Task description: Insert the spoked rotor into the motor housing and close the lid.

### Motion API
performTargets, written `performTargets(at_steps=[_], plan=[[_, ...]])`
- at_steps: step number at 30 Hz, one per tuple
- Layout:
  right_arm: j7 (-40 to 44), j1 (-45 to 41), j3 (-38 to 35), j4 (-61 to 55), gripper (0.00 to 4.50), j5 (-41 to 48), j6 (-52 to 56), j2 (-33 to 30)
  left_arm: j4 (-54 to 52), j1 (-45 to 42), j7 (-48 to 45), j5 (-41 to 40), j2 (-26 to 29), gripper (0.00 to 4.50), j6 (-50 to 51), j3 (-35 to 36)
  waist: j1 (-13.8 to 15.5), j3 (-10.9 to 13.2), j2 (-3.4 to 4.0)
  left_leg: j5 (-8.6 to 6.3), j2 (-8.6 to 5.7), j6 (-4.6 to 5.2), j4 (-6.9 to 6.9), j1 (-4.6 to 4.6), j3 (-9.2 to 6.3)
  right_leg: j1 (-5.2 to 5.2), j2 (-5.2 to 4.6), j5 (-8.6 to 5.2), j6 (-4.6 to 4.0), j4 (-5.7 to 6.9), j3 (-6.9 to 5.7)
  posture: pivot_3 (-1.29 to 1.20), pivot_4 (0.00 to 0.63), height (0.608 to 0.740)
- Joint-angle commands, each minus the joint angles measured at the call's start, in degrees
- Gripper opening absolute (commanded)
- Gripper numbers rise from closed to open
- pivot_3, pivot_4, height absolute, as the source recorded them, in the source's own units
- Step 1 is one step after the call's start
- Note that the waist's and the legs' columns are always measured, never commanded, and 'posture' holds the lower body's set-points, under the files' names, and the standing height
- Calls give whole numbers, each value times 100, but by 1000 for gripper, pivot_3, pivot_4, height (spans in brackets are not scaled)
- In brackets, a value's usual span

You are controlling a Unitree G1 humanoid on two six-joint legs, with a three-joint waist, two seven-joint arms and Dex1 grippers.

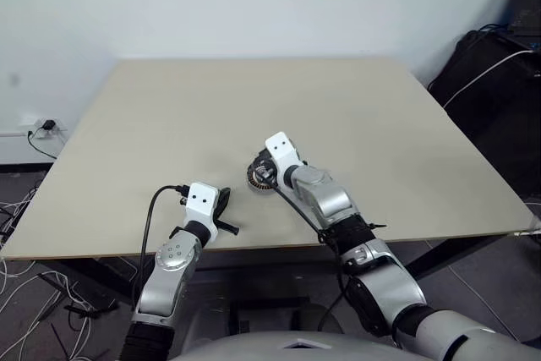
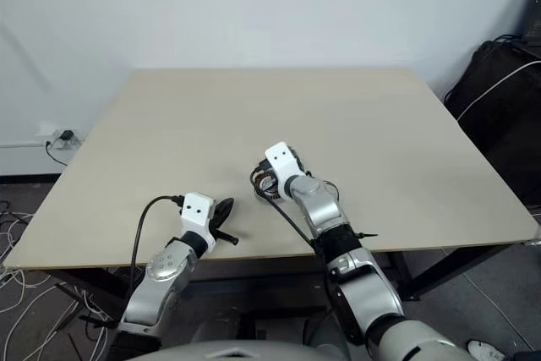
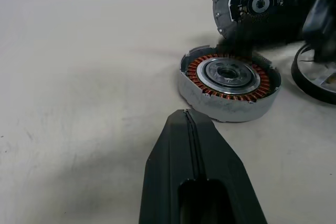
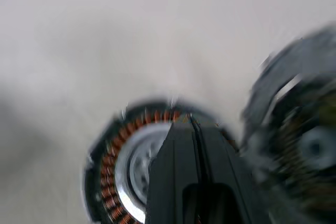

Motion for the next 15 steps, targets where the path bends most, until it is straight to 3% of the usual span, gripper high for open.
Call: performTargets(at_steps=[1, 3, 7, 10, 15], plan=[[493, 493, -93, -1341, 41, 424, 479, -322, -188, 29, 26, -27, -14, 0, -71, 5, 20, 0, 0, 0, 0, 1, 0, -1, 0, 0, -2, -1, -1, -3, 0, 0, 0, 740], [807, 943, -122, -2106, 41, 705, 715, -621, -180, 46, 8, -27, -9, 0, -57, -9, 51, 0, 0, -2, 0, 3, -1, -6, 0, -3, -11, -3, -3, -7, 0, 0, 0, 740], [954, 1723, -865, -3187, 41, 1481, 964, -846, -153, 39, -31, -31, 4, 0, -37, -19, 71, 1, 0, -2, 3, 3, 0, -7, -2, -5, -20, -4, -4, -8, -1, 0, 0, 740], [595, 2028, -1597, -3293, 607, 1803, 1060, -802, -133, 26, -78, -41, 33, 0, -10, -26, 76, 1, 0, -3, 6, 2, 0, -3, -2, -4, -21, 0, -1, -5, -5, 0, 0, 740], [-124, 2155, -2339, -2879, 2197, 1919, 1263, -694, -125, -15, -169, -40, 92, 0, 41, -38, 84, 2, 2, -3, 7, 2, 0, -1, 1, -4, -26, 9, 7, -7, -22, 0, 0, 740]])
